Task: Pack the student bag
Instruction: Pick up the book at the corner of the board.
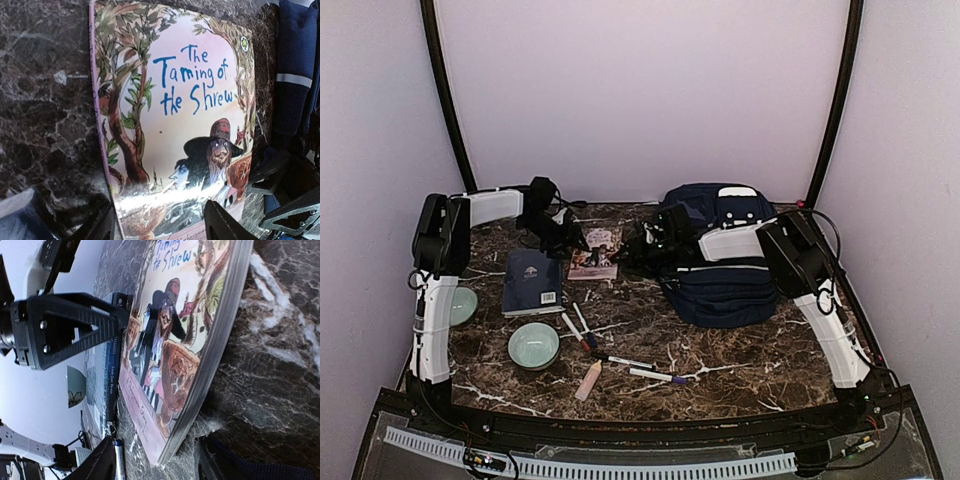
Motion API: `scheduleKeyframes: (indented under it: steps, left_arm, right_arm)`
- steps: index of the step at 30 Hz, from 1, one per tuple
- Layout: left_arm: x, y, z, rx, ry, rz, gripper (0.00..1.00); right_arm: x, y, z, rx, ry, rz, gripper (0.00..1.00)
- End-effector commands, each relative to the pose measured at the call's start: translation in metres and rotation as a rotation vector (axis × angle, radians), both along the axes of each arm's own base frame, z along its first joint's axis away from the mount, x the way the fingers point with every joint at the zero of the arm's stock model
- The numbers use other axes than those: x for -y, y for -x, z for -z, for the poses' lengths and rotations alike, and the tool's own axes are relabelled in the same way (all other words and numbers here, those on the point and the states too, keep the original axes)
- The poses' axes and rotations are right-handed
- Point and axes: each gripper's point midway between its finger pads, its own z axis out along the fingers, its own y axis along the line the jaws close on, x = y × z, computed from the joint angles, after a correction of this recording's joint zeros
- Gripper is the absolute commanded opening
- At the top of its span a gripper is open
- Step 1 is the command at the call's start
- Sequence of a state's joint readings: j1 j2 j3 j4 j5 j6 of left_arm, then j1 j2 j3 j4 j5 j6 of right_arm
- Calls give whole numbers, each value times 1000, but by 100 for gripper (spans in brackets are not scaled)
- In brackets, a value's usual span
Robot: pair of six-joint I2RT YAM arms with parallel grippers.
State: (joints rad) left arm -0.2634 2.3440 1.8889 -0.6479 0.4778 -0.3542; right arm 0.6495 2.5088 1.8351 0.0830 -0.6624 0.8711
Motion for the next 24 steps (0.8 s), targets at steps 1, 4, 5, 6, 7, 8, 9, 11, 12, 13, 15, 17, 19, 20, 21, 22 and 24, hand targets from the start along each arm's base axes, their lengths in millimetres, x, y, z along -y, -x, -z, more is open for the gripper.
scheduleKeyframes:
  steps: [1, 4, 5, 6, 7, 8, 9, 11, 12, 13, 15, 17, 19, 20, 21, 22, 24]
  left_arm:
    - [0, 57, 39, -186, -78, 40, 63]
    - [4, 67, 43, -197, -82, 54, 62]
    - [5, 69, 43, -198, -79, 55, 62]
    - [6, 72, 44, -200, -79, 56, 62]
    - [6, 74, 45, -202, -77, 55, 62]
    - [6, 76, 45, -203, -76, 54, 61]
    - [5, 78, 46, -207, -76, 53, 61]
    - [3, 81, 48, -209, -80, 45, 61]
    - [3, 83, 49, -212, -77, 40, 61]
    - [3, 85, 50, -214, -70, 36, 61]
    - [5, 86, 53, -217, -55, 26, 61]
    - [4, 87, 57, -221, -52, 17, 61]
    - [4, 88, 59, -220, -57, 13, 61]
    - [3, 88, 59, -221, -60, 12, 61]
    - [2, 88, 60, -221, -66, 12, 61]
    - [1, 88, 60, -221, -71, 12, 61]
    - [-1, 90, 61, -223, -84, 14, 61]
  right_arm:
    - [24, 8, 50, -152, 141, 60, 59]
    - [21, 8, 53, -175, 132, 72, 63]
    - [19, 9, 57, -185, 132, 73, 64]
    - [17, 11, 59, -194, 125, 72, 65]
    - [14, 13, 61, -205, 118, 67, 65]
    - [11, 15, 63, -212, 110, 62, 65]
    - [9, 16, 63, -216, 96, 59, 64]
    - [3, 19, 58, -227, 46, 44, 59]
    - [0, 19, 53, -224, 18, 35, 57]
    - [-3, 19, 46, -212, -14, 19, 54]
    - [-8, 17, 30, -175, -53, -4, 48]
    - [-12, 13, 12, -133, -92, -22, 43]
    - [-15, 10, -4, -102, -118, -33, 39]
    - [-16, 9, -12, -89, -131, -37, 38]
    - [-16, 8, -18, -79, -141, -39, 36]
    - [-16, 7, -23, -72, -148, -41, 35]
    - [-16, 5, -30, -64, -155, -39, 33]
